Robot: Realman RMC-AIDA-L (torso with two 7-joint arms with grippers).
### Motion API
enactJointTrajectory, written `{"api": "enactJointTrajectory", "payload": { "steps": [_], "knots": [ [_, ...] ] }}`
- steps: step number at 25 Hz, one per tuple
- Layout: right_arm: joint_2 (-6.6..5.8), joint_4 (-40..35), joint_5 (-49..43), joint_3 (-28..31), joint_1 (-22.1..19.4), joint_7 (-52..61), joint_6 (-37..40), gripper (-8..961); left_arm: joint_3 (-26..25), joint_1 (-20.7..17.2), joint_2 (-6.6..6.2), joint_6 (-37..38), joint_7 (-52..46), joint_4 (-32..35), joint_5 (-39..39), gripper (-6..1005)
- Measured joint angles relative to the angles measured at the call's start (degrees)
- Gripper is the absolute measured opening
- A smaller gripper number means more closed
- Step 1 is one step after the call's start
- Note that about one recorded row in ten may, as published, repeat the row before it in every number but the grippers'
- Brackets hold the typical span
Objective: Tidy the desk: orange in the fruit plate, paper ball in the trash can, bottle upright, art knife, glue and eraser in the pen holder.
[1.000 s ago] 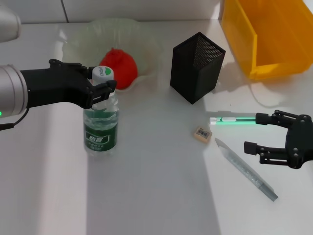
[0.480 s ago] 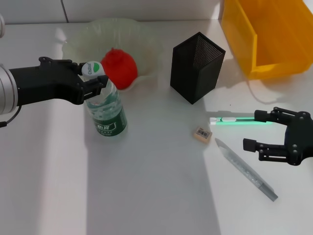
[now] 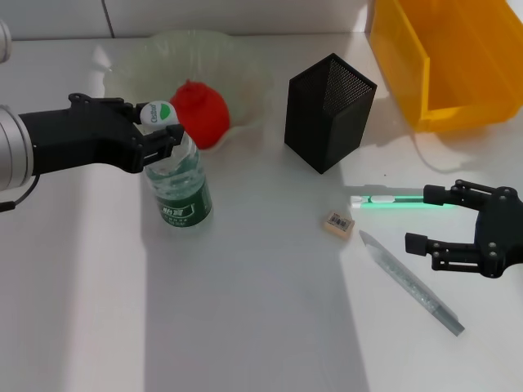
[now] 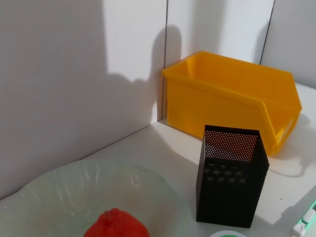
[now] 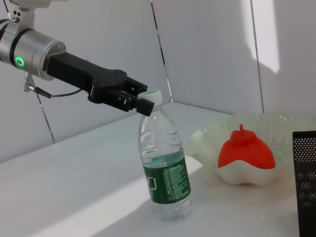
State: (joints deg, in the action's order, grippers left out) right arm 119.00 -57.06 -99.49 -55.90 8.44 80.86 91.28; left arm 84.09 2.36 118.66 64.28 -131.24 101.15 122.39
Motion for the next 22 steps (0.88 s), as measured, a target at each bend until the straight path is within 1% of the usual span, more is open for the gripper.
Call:
{"api": "enactJointTrajectory", "payload": {
  "steps": [9, 11, 13, 18, 19, 20, 21, 22],
  "knots": [
    [-0.03, 0.0, 0.0, 0.0, 0.0, 0.5, 0.0, 840, -0.2, 0.4, -0.08, -0.2, 0.3, 0.4, -0.1, 572],
    [-0.43, -0.5, 0.0, 0.1, 0.0, 2.6, 0.0, 840, -0.4, 0.4, -0.09, -0.2, 0.3, 0.8, -0.1, 585],
    [-0.58, -0.8, 0.0, 0.3, 0.0, 3.4, 0.0, 840, -1.1, 0.3, -0.10, -0.4, 0.9, 2.8, 0.0, 597],
    [-0.76, -3.0, 0.0, 2.1, -0.1, 6.0, 0.2, 840, -2.7, -0.3, -0.05, -1.4, 3.0, 4.9, -1.4, 818],
    [-0.76, -3.3, 0.0, 2.5, -0.1, 6.5, 0.3, 841, -2.7, -0.6, -0.04, -1.4, 3.7, 5.3, -2.0, 818],
    [-0.77, -3.7, 0.0, 2.7, -0.1, 7.0, 0.4, 841, -2.7, -1.9, 0.04, -1.6, 6.6, 6.2, -5.0, 819],
    [-0.78, -4.1, 0.0, 3.0, -0.2, 7.7, 0.6, 841, -2.6, -2.5, 0.04, -1.6, 7.9, 6.4, -6.5, 819],
    [-0.78, -4.1, 0.0, 3.0, -0.2, 7.7, 0.6, 841, -2.6, -3.4, 0.02, -1.6, 10.6, 6.5, -9.6, 819]
  ]
}}
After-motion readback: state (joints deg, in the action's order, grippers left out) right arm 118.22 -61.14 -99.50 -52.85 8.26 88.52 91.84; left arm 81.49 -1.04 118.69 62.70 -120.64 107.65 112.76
